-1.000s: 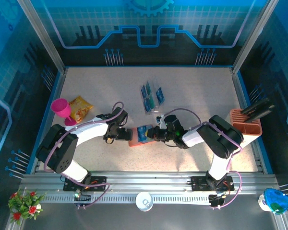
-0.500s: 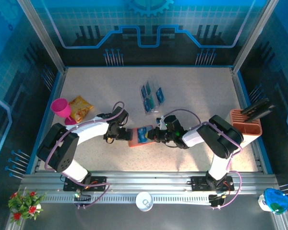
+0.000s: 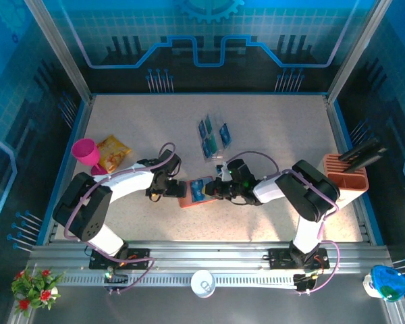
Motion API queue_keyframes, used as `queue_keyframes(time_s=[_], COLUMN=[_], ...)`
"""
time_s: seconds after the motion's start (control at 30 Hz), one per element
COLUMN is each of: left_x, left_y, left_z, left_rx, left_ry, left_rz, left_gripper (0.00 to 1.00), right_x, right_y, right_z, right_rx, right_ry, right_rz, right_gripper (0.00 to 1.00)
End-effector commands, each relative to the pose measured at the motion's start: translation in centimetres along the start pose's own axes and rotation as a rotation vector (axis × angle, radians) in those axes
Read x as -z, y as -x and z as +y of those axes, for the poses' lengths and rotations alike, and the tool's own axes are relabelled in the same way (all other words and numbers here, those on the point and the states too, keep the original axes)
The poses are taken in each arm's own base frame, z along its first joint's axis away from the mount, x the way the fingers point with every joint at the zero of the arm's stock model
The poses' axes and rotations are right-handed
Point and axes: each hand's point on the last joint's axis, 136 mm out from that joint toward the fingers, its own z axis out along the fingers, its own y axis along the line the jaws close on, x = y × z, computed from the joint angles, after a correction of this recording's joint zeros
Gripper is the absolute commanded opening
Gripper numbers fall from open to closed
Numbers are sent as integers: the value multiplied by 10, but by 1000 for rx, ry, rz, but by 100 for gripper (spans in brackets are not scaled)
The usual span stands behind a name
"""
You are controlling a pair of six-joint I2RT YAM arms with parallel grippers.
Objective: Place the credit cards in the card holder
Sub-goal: Insert the credit card into the card slot.
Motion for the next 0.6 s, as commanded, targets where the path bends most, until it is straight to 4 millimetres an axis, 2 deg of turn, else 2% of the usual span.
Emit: queue_keyframes(time_s=[0.0, 0.03, 0.17, 0.27, 0.37, 0.47, 0.57], left_x=[-4, -4, -4, -3, -3, -3, -4], left_y=[-3, -3, -1, 0, 2, 2, 2], left_z=[-7, -7, -7, -8, -9, -9, -9], left_rx=[-40, -41, -40, -34, -29, -28, -27], left_ry=[-16, -17, -17, -22, -27, -28, -28], left_rz=[31, 29, 26, 22, 15, 14, 17], left_gripper=[99, 99, 99, 99, 99, 99, 99], right_x=[-8, -8, -1, 13, 27, 33, 30], right_y=[-20, -21, -18, -12, -2, 6, 15], right_z=[-18, -18, -8, -1, 7, 13, 24], right_rx=[-17, -13, 32, 75, 117, 147, 170], right_ry=[-77, -83, -115, -167, -207, -224, -222], right_rz=[90, 102, 133, 135, 119, 113, 115], right_gripper=[0, 3, 28, 37, 39, 37, 24])
